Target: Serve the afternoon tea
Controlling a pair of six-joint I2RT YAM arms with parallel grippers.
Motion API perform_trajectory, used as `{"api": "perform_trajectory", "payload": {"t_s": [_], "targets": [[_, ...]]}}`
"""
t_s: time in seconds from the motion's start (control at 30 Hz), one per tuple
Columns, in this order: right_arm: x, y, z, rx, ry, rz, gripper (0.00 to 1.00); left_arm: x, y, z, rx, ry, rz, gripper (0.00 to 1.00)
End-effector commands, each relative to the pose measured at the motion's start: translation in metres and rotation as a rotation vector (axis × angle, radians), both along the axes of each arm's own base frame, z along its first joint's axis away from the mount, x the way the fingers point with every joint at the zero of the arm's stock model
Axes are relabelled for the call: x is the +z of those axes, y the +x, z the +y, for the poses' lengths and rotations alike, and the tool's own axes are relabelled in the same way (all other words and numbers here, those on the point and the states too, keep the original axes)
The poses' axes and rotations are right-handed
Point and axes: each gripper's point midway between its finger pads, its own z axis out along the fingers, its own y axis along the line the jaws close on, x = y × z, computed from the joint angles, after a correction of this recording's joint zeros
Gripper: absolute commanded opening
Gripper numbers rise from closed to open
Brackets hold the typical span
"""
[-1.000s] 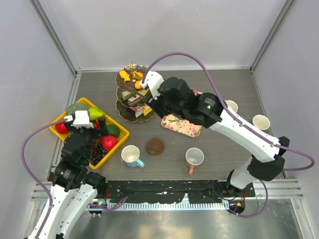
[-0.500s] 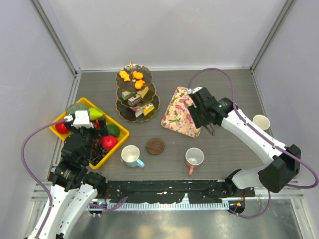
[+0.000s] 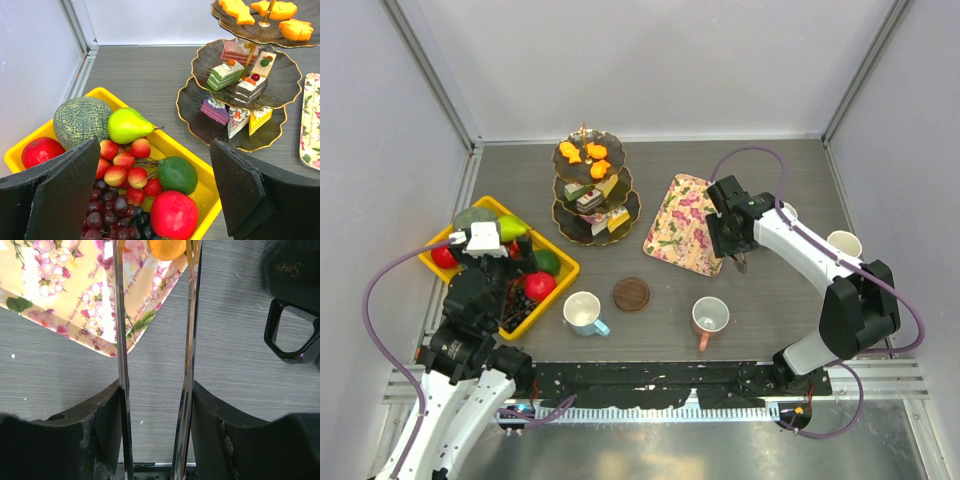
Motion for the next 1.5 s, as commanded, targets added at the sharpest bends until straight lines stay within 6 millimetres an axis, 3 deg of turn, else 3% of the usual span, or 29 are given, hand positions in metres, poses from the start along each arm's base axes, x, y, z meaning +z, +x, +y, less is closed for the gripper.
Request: {"api": "perform_trajectory", "payload": {"t_s": [0.0, 0.4, 0.73, 0.87, 1.07, 1.33, 1.47], "targets": [[0.000, 0.009, 0.002, -0.048, 0.020, -0.041, 0.54, 0.011, 0.003, -0.002, -0.009, -0.014, -0.044, 0.99], [0.008, 0.005, -0.007, -0.067, -0.010, -0.053, 0.54, 0.008, 0.005, -0.004, -0.015, -0.014, -0.032, 0.99], [-0.012, -0.015, -0.007, -0.045, -0.007, 0.040, 0.49, 0.008, 0.006, -0.006, -0.024, -0.014, -0.029, 0.99], [-0.016, -0.020, 0.002, -0.019, 0.029, 0.054, 0.46, 0.010, 0.005, -0.005, -0.018, -0.015, -0.038, 0.99], [-0.007, -0.021, 0.030, 0.079, 0.045, 0.040, 0.46, 0.008, 0.006, -0.006, -0.020, -0.012, -0.028, 0.99], [0.022, -0.009, 0.022, 0.042, 0.017, -0.060, 0.51, 0.007, 0.006, -0.005, -0.017, -0.009, -0.026, 0.99], [0.017, -0.017, 0.026, 0.070, 0.031, -0.019, 0.54, 0.008, 0.005, -0.005, -0.017, -0.011, -0.032, 0.99]]}}
